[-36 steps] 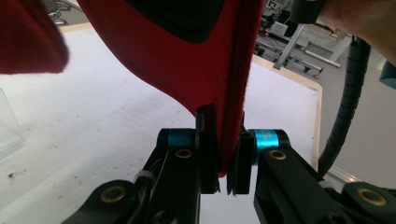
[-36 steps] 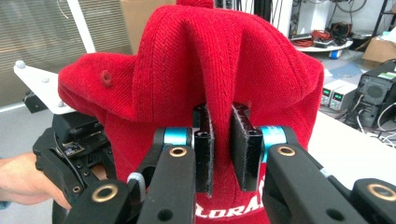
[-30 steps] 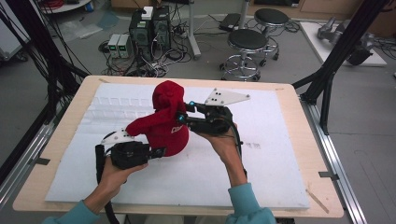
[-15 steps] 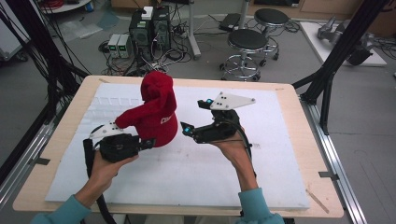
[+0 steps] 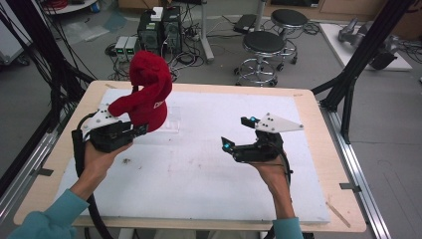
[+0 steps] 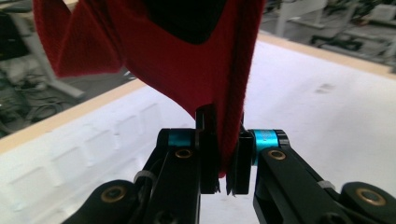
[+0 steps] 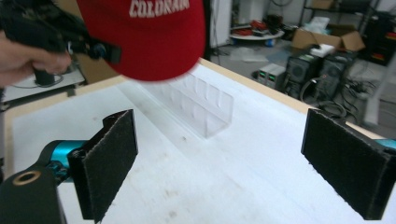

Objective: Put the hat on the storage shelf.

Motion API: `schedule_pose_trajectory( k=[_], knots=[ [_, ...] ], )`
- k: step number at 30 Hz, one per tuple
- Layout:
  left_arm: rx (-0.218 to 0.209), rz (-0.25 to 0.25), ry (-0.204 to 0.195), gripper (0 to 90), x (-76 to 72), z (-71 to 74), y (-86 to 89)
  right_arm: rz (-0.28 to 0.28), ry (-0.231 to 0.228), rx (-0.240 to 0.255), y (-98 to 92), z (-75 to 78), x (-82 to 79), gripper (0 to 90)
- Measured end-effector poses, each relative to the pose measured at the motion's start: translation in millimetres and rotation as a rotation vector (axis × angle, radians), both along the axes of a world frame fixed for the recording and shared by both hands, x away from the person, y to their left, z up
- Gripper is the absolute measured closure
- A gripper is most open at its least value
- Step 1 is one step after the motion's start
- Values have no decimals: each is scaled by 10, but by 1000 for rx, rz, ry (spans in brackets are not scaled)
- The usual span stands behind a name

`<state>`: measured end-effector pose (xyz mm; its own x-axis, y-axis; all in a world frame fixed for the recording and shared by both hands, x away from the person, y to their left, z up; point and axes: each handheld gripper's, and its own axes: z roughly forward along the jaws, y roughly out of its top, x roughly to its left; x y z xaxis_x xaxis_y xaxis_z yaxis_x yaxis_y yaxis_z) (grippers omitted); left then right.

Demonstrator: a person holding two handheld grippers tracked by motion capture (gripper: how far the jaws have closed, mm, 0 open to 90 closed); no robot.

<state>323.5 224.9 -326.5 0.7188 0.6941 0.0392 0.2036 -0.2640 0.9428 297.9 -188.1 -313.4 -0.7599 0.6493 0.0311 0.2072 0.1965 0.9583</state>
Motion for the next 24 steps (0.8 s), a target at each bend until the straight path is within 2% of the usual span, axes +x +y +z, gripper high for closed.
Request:
schedule_pose_trajectory(
  k=[2,5,7,10,13,16,24],
  knots=[
    [31,30,-20,851,66,2,13,-29,3,-5,-85,-59,-30,96],
    [69,50,-29,851,154,-17,6,-60,14,-1,-210,-147,-68,96],
    [73,57,-28,851,199,-36,3,-76,13,26,-300,-210,-106,97],
    [61,73,-26,851,274,-78,-11,-103,21,42,-405,-300,-142,97],
    [68,92,-24,851,337,-119,-10,-132,22,53,-504,-419,-186,97],
    [62,110,-18,852,404,-172,-1,-156,21,55,-567,-526,-229,97],
    [86,141,-5,851,553,-298,5,-204,0,69,-654,-798,-323,97]
  ],
)
